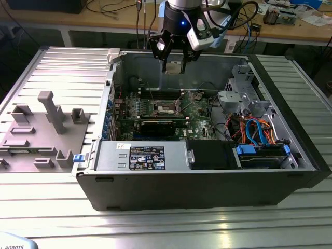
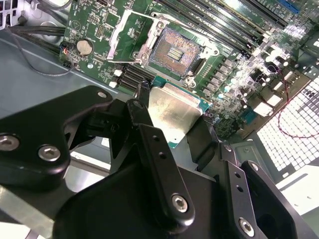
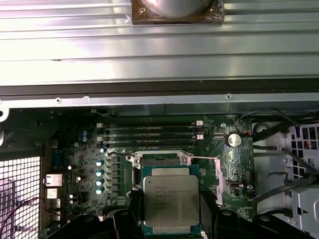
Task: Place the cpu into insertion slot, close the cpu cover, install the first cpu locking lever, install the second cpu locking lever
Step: 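Place the cpu into insertion slot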
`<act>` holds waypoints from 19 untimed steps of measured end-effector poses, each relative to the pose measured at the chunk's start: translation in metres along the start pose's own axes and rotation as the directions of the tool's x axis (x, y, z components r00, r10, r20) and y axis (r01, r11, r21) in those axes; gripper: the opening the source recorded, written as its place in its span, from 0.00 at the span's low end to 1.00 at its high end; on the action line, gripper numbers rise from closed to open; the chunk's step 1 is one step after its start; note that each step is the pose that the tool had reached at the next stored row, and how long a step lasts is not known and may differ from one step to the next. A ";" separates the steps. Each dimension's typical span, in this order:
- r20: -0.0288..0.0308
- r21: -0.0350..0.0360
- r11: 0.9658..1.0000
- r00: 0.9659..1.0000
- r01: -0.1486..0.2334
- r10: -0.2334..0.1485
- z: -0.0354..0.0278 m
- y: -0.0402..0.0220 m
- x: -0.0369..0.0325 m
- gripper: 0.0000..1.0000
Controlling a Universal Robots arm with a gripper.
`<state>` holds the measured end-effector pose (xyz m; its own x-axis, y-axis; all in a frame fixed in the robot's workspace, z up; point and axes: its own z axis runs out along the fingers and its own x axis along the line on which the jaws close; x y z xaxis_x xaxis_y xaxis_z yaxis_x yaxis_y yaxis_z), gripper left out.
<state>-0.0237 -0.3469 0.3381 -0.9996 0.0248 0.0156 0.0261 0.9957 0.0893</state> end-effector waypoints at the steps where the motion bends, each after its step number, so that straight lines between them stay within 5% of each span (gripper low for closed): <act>1: 0.000 0.000 1.000 1.000 0.000 0.000 0.0002 0.0000 0.0000 0.54; 19: 0.000 0.000 1.000 1.000 0.000 0.000 0.0044 -0.0004 -0.0001 0.54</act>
<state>-0.0237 -0.3469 0.3336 -0.9996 0.0248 0.0156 0.0261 0.9957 0.0893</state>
